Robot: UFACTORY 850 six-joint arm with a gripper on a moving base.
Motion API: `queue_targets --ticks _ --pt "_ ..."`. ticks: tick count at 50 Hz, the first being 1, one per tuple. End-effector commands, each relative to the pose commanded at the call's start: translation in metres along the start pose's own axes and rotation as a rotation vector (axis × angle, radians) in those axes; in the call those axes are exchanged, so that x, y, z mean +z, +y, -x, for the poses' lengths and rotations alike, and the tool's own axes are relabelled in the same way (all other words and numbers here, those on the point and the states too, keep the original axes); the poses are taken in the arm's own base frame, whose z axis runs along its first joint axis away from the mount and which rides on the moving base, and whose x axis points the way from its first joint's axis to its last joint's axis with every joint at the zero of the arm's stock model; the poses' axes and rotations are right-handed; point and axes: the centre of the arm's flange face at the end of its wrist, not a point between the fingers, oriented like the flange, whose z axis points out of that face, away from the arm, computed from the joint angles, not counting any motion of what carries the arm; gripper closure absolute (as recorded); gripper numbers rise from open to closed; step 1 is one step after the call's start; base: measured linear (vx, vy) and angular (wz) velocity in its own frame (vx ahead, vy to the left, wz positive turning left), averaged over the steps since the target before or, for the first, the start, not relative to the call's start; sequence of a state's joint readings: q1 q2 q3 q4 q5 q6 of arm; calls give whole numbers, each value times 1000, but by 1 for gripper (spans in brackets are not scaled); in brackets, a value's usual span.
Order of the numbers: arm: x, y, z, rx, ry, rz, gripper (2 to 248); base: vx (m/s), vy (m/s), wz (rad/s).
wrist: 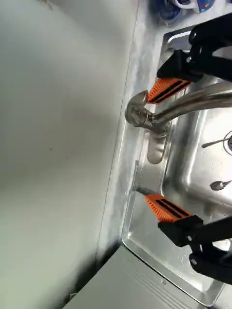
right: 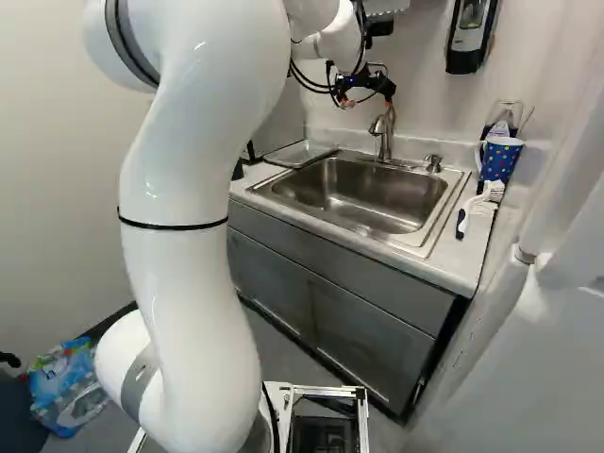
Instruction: Rinse the cup and place it in the tray
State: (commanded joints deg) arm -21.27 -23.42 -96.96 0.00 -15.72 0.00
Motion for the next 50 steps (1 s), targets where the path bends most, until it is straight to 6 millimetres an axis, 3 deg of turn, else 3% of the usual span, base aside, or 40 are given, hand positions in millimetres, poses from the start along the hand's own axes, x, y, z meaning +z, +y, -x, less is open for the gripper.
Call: queue_targets --ticks 40,50 --pt "0 0 -8 0 94 0 3 0 0 0" --pt "-8 -8 -5 -6 90 -10 3 0 0 0"
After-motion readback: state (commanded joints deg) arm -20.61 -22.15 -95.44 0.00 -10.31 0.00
